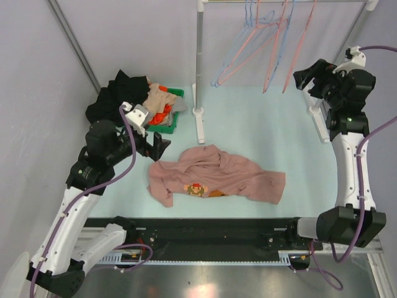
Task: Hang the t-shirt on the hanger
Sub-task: Pick up the hanger from the clothesline.
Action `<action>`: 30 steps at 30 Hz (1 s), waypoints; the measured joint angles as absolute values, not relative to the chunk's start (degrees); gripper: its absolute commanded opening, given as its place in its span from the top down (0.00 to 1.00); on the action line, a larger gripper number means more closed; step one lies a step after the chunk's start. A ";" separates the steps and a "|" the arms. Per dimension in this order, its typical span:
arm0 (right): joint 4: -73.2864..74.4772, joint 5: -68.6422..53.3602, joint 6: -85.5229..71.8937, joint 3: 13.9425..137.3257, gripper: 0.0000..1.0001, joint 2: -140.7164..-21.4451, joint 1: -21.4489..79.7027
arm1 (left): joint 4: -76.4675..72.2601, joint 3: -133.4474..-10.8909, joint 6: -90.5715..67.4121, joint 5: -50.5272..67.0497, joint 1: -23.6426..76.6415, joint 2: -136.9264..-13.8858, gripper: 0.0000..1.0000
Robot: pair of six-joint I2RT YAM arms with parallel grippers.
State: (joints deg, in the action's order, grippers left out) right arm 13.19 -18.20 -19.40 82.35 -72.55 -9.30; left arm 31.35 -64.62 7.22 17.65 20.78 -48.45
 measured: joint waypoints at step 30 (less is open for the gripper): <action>-2.07 -28.03 -24.88 96.99 1.00 -97.03 -7.94 | 31.53 -62.98 10.59 15.18 20.60 -47.75 0.00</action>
State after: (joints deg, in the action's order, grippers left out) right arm -2.07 -28.03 -24.88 96.99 -97.03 -7.94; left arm 31.53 -62.98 10.59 15.18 20.60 -47.75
